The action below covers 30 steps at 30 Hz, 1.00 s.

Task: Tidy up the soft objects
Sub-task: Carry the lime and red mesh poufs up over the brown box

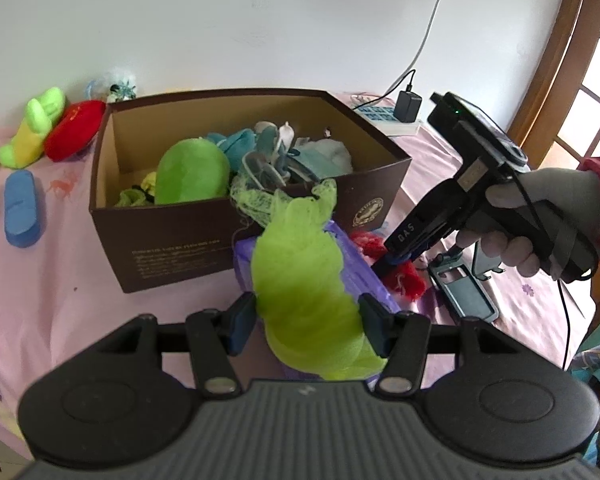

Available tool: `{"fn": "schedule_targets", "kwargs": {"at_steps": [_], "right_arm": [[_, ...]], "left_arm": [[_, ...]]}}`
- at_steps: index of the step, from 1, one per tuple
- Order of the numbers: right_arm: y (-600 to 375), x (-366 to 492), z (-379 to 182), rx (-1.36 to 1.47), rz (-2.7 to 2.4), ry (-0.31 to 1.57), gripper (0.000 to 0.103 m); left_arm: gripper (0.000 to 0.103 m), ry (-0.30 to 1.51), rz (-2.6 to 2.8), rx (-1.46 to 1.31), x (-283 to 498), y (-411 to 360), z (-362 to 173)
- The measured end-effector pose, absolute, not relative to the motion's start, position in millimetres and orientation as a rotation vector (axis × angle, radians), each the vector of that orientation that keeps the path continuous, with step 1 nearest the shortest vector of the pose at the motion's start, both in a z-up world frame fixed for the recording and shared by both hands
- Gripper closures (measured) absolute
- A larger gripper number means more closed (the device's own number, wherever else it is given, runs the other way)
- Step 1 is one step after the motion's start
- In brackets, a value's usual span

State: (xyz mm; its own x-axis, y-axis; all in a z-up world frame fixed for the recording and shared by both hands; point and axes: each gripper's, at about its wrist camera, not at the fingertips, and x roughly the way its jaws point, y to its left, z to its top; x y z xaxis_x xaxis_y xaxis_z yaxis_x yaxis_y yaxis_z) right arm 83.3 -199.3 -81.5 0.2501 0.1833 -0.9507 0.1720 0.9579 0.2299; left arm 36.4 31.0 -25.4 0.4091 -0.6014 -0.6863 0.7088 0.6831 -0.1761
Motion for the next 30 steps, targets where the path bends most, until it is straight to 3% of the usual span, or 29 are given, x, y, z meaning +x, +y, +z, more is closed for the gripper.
{"fn": "schedule_targets", "kwargs": {"at_steps": [10,21,30], "right_arm": [[-234,75,-39,0.426,-0.049,1.221,0.094],[-264,79,-9,0.459,-0.122,1.184,0.094],[-295,86,19,0.525,-0.16,1.043,0.094]], "left_arm": [[0.044,0.823,-0.793,0.121,44,43,-25],[0.044,0.764,-0.745,0.106,50,58,-1],[0.044,0.699,-0.739,0.14,68,48,21]]}}
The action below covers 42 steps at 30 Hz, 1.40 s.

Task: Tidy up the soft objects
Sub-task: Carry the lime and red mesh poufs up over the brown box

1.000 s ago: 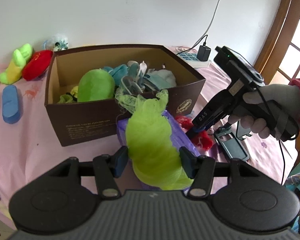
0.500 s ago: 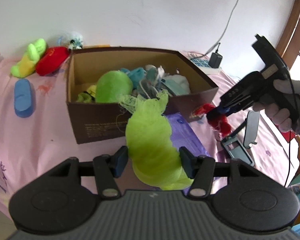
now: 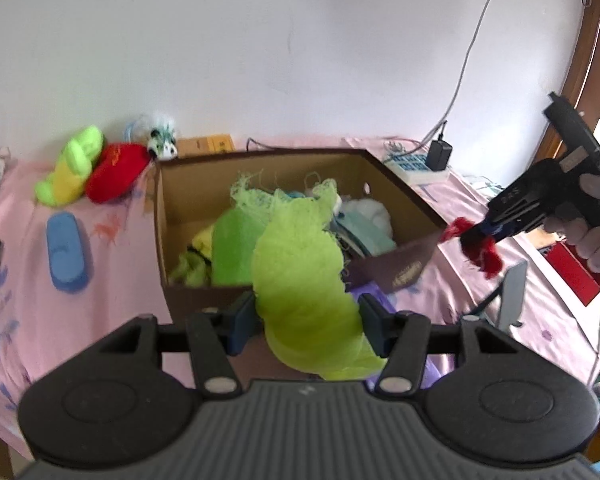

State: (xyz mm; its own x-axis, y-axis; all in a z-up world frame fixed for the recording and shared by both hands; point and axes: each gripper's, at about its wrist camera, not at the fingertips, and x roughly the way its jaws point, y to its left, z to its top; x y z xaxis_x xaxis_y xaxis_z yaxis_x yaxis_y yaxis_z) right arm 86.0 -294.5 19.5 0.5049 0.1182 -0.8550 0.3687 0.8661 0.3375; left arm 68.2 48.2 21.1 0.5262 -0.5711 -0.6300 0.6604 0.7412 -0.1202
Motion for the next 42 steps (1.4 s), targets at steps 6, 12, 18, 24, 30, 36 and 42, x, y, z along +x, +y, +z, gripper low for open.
{"fn": "schedule_targets", "kwargs": {"at_steps": [6,12,18,24,30,36,42], "right_arm": [[-291,109,37,0.565,-0.08,0.935,0.093],[-266,138,29,0.584,0.031,0.914,0.093],[-246,159,4,0.585,0.067,0.963,0.093],[-240,164,-1,0.561,0.076,0.963,0.093],[-234,167,-10,0.534,0.064,0.965,0.093],[-228,170,-23,0.507,0.049,0.97,0.089],[-227,170,-31,0.497,0.028,0.975,0.089]], "left_arm": [[0.044,0.666,-0.693,0.171,97,36,33],[0.043,0.646,-0.629,0.212,132,20,34],[0.043,0.713,-0.596,0.235,164,5,9],[0.043,0.723,-0.632,0.219,166,-12,2],[0.043,0.737,-0.618,0.262,166,-32,-6],[0.04,0.767,-0.575,0.281,169,-47,-14],[0.036,0.802,-0.537,0.285,174,-54,-22]]}}
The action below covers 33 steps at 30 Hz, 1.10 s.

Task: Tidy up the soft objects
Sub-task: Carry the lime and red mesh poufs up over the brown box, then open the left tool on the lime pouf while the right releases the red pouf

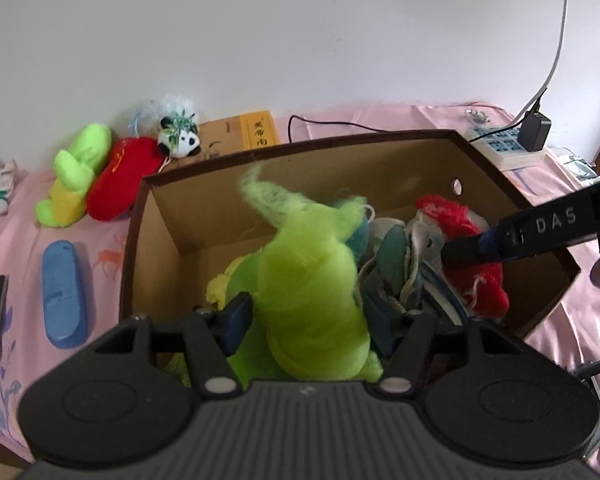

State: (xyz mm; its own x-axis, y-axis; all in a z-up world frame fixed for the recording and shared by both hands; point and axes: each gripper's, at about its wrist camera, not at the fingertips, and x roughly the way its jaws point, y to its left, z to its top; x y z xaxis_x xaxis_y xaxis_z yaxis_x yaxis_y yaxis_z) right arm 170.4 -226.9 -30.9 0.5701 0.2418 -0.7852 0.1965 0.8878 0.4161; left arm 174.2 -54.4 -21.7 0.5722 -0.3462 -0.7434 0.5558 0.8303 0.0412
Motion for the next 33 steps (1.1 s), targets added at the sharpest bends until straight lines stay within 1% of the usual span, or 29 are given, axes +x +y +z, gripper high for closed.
{"fn": "schedule_targets", "kwargs": {"at_steps": [10,13,18,24,31,33], "right_arm": [[-227,170,-28,0.48,0.042,0.958,0.088],[-228,168,-23,0.474,0.042,0.934,0.088],[-225,165,-18,0.449,0.049,0.917,0.088],[-219,161,-14,0.44,0.08,0.9,0.088],[-210,157,-7,0.355,0.076,0.866,0.088],[-210,155,-4,0.358,0.078,0.849,0.087]], "left_arm": [[0.032,0.843,-0.511,0.289,178,-59,-31],[0.028,0.856,-0.495,0.291,179,-60,-32],[0.027,0.877,-0.484,0.27,180,-56,-32],[0.027,0.851,-0.447,0.282,172,-53,-23],[0.026,0.841,-0.402,0.279,165,-47,-14],[0.026,0.844,-0.39,0.27,164,-43,-11]]}}
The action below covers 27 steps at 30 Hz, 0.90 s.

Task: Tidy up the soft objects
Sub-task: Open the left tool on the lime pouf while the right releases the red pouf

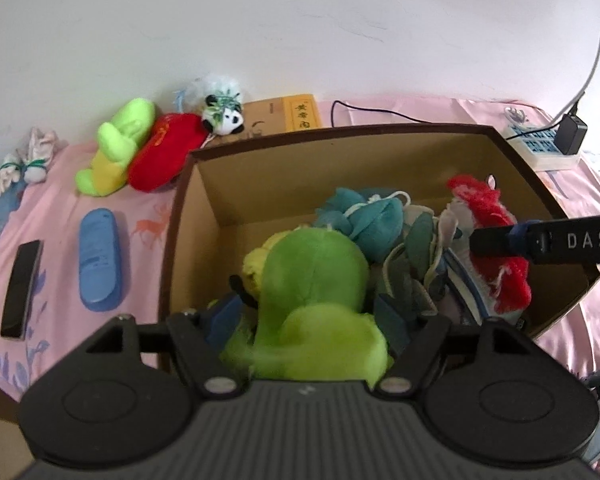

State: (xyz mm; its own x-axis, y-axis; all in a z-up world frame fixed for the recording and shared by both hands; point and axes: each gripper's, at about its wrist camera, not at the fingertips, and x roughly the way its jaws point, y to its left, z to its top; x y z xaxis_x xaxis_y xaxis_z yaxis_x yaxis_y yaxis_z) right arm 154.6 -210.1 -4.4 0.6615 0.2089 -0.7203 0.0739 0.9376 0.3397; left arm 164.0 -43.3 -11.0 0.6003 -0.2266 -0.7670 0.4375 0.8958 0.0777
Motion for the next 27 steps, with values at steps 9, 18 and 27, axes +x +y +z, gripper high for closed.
{"fn": "schedule_targets", "kwargs": {"at_steps": [9,18,27], "right_arm": [[-209,148,-2,0.369,0.074,0.821,0.086],[-215,140,-4,0.459,0.062,0.818,0.086],[-205,116,20,0.401,0.026,0.736,0.086]], "left_arm": [[0.025,0.831,-0.356,0.247,157,-34,0],[0.025,0.843,-0.345,0.214,154,-27,0],[0.026,0.82,-0.353,0.187,145,-22,8]]}}
